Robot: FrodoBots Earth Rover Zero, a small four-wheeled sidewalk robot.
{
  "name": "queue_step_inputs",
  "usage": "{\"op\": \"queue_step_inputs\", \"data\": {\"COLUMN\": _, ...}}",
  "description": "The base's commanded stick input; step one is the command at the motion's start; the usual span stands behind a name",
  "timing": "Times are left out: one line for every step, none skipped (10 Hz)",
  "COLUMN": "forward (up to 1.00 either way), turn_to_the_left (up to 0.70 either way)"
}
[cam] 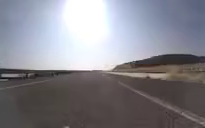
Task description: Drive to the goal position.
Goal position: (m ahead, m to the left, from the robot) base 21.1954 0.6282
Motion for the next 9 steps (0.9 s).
{"op": "queue_step_inputs", "data": {"forward": 1.0, "turn_to_the_left": 0.0}}
{"op": "queue_step_inputs", "data": {"forward": 1.0, "turn_to_the_left": 0.0}}
{"op": "queue_step_inputs", "data": {"forward": 1.0, "turn_to_the_left": 0.0}}
{"op": "queue_step_inputs", "data": {"forward": 1.0, "turn_to_the_left": 0.0}}
{"op": "queue_step_inputs", "data": {"forward": 1.0, "turn_to_the_left": 0.0}}
{"op": "queue_step_inputs", "data": {"forward": 1.0, "turn_to_the_left": 0.0}}
{"op": "queue_step_inputs", "data": {"forward": 1.0, "turn_to_the_left": 0.0}}
{"op": "queue_step_inputs", "data": {"forward": 1.0, "turn_to_the_left": 0.0}}
{"op": "queue_step_inputs", "data": {"forward": 1.0, "turn_to_the_left": 0.0}}
